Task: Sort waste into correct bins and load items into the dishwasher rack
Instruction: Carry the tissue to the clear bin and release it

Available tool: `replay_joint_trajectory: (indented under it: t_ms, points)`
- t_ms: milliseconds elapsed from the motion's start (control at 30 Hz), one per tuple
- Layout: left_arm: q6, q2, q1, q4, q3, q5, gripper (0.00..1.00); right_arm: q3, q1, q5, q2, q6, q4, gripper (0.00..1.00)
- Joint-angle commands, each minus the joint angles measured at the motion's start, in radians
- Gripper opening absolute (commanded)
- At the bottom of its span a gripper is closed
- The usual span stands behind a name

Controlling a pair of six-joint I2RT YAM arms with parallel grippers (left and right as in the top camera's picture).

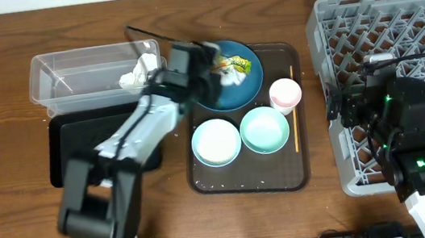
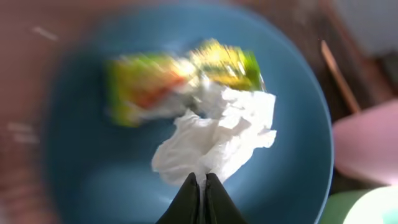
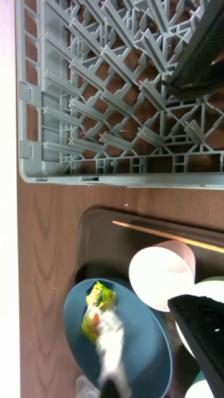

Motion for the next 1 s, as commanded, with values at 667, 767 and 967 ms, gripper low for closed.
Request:
replay_joint_trajectory:
  t_ms: [667,767,967]
  points:
    - [0.003,-0.156,0.384,0.071,0.016,0.005,0.32,0.021,0.001,0.011,0.000,0.014,0.000,0.99]
    - [0.002,-0.156,0.382,0.067,0.016,0.006,0.47,0.021,0.001,0.011,0.000,0.013,0.000,0.99]
    - [-0.006,-0.156,0.367,0.071,0.016,0.111,0.43,0.021,0.001,0.011,0.000,0.013,0.003,0.99]
